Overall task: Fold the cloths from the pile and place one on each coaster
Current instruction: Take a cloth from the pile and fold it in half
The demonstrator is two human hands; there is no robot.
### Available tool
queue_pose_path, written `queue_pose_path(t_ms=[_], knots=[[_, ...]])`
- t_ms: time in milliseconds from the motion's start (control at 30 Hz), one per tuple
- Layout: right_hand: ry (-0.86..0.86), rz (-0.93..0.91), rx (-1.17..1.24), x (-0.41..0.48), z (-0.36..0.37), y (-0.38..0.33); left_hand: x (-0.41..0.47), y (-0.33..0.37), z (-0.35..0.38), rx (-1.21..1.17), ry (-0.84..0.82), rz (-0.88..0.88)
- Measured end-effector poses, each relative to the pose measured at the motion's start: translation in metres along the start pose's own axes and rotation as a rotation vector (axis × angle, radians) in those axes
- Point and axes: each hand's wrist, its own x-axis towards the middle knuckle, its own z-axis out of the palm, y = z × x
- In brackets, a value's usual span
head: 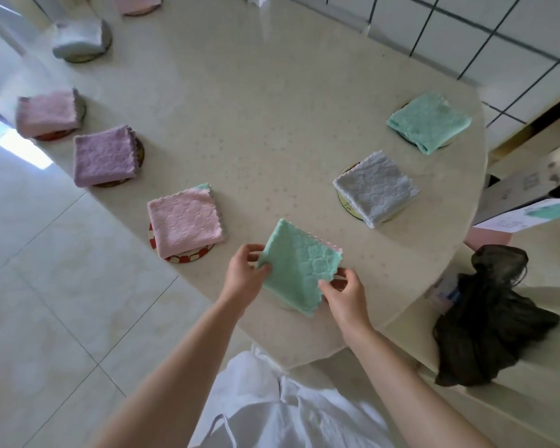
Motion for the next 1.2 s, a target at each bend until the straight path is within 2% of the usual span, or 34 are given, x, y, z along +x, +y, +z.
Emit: queue_pose_path(t_ms=[133,233,333,533,633,767,933,1200], knots=[[0.045,0.026,-0.020,-0.002,0.006,0.004,0.018,-0.003,0.001,0.112,-0.019,-0.003],[0.053,0.016,-0.150,-0.005,0.009,0.003,0.027,-0.011,-0.004,0.229,-0.024,-0.032],[0.089,-0.020,-0.256,-0.008,0.013,0.002,0.033,-0.016,-0.012,0.315,-0.034,0.012],[0.337,-0.201,-0.526,-0.029,0.029,-0.009,0.042,-0.018,-0.043,0.415,-0.100,0.123],[0.397,-0.239,-0.623,-0.039,0.047,-0.027,0.047,-0.017,-0.069,0.407,-0.108,0.198],[0.351,-0.296,-0.602,-0.041,0.084,-0.051,0.054,-0.015,-0.110,0.375,-0.068,0.237],[0.228,-0.332,-0.576,-0.036,0.142,-0.080,0.066,-0.026,-0.170,0.256,0.040,0.195],[0.016,-0.351,-0.611,-0.025,0.213,-0.110,0.088,-0.057,-0.220,0.066,0.086,-0.095]])
